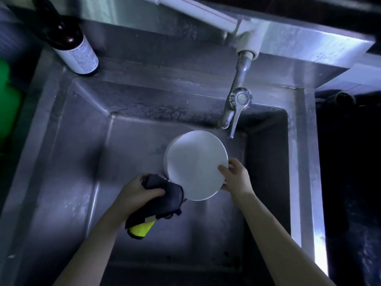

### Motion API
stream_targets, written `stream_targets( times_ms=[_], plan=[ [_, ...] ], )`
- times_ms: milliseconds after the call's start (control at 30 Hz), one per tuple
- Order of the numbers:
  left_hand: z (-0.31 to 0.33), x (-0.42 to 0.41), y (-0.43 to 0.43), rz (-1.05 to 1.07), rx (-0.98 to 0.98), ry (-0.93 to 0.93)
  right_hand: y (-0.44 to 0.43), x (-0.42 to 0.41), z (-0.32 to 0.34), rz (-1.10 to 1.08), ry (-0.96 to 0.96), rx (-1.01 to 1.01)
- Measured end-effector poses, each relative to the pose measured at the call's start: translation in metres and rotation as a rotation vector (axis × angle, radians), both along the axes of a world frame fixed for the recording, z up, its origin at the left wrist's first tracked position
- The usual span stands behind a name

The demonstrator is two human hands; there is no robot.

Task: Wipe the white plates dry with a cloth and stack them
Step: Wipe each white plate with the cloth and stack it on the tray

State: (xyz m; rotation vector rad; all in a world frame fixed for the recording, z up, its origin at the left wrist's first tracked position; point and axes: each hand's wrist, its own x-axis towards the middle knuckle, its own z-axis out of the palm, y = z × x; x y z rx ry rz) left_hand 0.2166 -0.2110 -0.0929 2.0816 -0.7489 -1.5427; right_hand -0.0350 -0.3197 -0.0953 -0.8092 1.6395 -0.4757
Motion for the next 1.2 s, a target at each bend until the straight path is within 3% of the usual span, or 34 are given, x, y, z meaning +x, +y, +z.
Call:
stream_targets(
  times_ms=[167, 300, 367, 433, 500, 567, 633, 767, 900, 1033, 1133, 1200],
  plan=[
    [0.063, 0.004, 0.036, -0.187, -0.058, -0.37, 0.026, -0.008, 0.05, 0.141, 0.117, -0.177],
    [0.113, -0.011, 0.055, -0.028, -0.331, -0.489, 0.057, -0.021, 0.091, 0.149, 0.122, -0.281],
    [0.142, -0.029, 0.064, 0.077, -0.511, -0.586, 0.075, -0.029, 0.112, 0.11, 0.046, -0.302],
    [0.171, -0.053, 0.072, 0.043, -0.694, -0.677, 0.093, -0.036, 0.132, 0.078, -0.059, -0.302],
    [0.192, -0.082, 0.079, -0.177, -0.761, -0.621, 0.109, -0.04, 0.152, 0.05, -0.161, -0.279],
    [0.205, -0.11, 0.088, -0.451, -0.691, -0.591, 0.123, -0.045, 0.17, 0.018, -0.243, -0.285],
    [0.21, -0.128, 0.098, -0.572, -0.653, -0.602, 0.134, -0.053, 0.186, -0.002, -0.277, -0.369],
    [0.226, -0.159, 0.103, -0.426, -0.84, -0.462, 0.15, -0.077, 0.21, -0.124, -0.261, -0.477],
    [0.24, -0.2, 0.088, -0.331, -0.973, -0.763, 0.165, -0.093, 0.224, -0.162, -0.312, -0.493],
    [0.25, -0.243, 0.089, -0.459, -1.061, -0.866, 0.154, -0.107, 0.242, -0.23, -0.349, -0.546],
    [0.257, -0.263, 0.091, -0.614, -1.225, -0.782, 0.14, -0.116, 0.254, -0.294, -0.459, -0.52],
    [0.268, -0.264, 0.087, -0.556, -1.284, -0.646, 0.137, -0.118, 0.26, -0.302, -0.506, -0.529]
  ],
)
